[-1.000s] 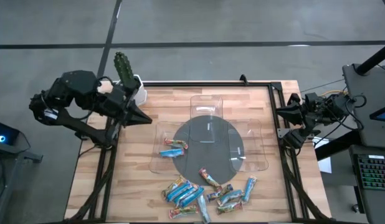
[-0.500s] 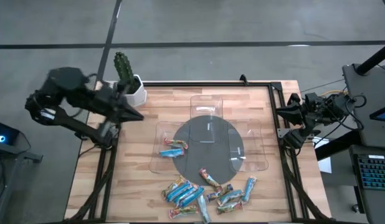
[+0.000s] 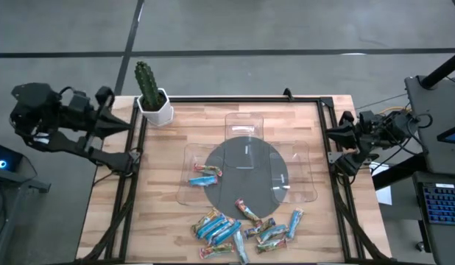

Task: Pick and place Granola Bars by type
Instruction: Put the red granola bar into the left transparent bin

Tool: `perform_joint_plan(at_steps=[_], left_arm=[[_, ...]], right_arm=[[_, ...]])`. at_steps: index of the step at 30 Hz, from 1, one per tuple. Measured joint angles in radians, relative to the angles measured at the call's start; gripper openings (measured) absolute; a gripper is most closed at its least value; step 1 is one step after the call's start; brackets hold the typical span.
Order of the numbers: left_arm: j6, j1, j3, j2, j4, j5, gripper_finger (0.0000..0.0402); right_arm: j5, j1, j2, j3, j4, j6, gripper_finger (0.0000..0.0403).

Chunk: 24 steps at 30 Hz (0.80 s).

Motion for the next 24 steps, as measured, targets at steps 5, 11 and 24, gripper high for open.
perform_joint_plan(at_steps=[5, 11, 24], left_arm=[[-0.026, 0.001, -0.261, -0.116, 0.208, 0.001, 0.0], [-0.092, 0.001, -0.518, -0.214, 0.423, 0.001, 0.0], [-0.144, 0.001, -0.61, -0.262, 0.505, 0.0, 0.0]], right_arm=[[0.0, 0.0, 0.042, 0.0, 0.02, -0.052, 0.0057], [0.0, 0.0, 0.095, 0.0, 0.228, -0.226, 0.0057], [-0.05, 0.0, 0.239, 0.0, 0.927, -0.554, 0.0057]])
